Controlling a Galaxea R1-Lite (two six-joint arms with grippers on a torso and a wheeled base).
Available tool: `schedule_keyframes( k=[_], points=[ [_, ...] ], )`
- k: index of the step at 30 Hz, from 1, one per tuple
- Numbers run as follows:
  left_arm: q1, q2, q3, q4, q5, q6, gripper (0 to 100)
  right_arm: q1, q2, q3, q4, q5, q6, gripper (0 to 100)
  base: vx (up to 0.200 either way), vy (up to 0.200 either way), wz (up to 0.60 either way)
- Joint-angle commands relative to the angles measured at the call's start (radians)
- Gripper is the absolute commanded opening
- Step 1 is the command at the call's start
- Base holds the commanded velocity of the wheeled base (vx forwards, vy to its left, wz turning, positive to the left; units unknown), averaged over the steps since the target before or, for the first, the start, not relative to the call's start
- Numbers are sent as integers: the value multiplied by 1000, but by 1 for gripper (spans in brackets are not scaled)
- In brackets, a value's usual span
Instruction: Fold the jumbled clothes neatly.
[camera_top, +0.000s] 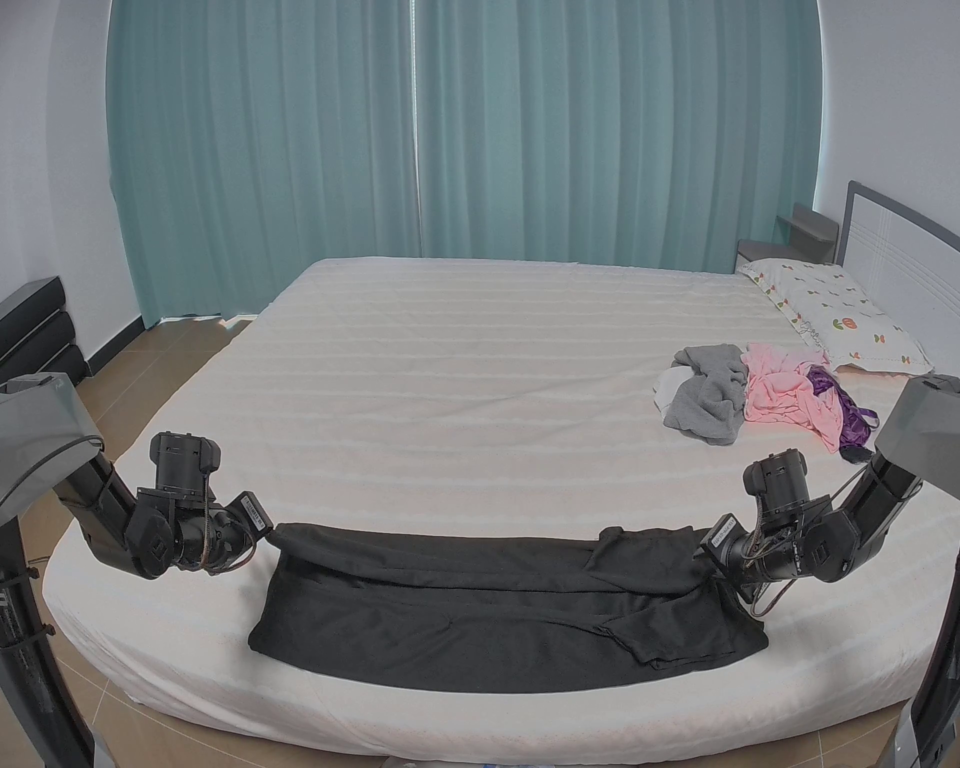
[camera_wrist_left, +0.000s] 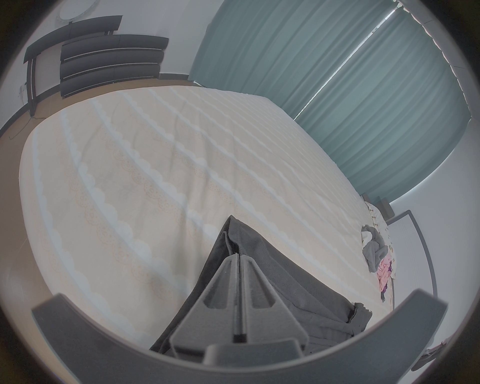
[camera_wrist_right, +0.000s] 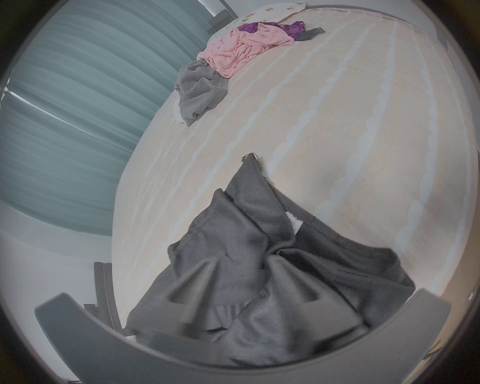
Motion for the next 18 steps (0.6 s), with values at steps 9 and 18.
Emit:
schedule_keyframes(
  k=[9,18],
  points=[
    [0,2,-3,0,0,0,0,-1,-20,10,-3,-38,-24,0,0,0,0],
    [0,0,-95,4,0,-7,0,-39,-37,-95,-19,-37,-17,0,0,0,0]
  ],
)
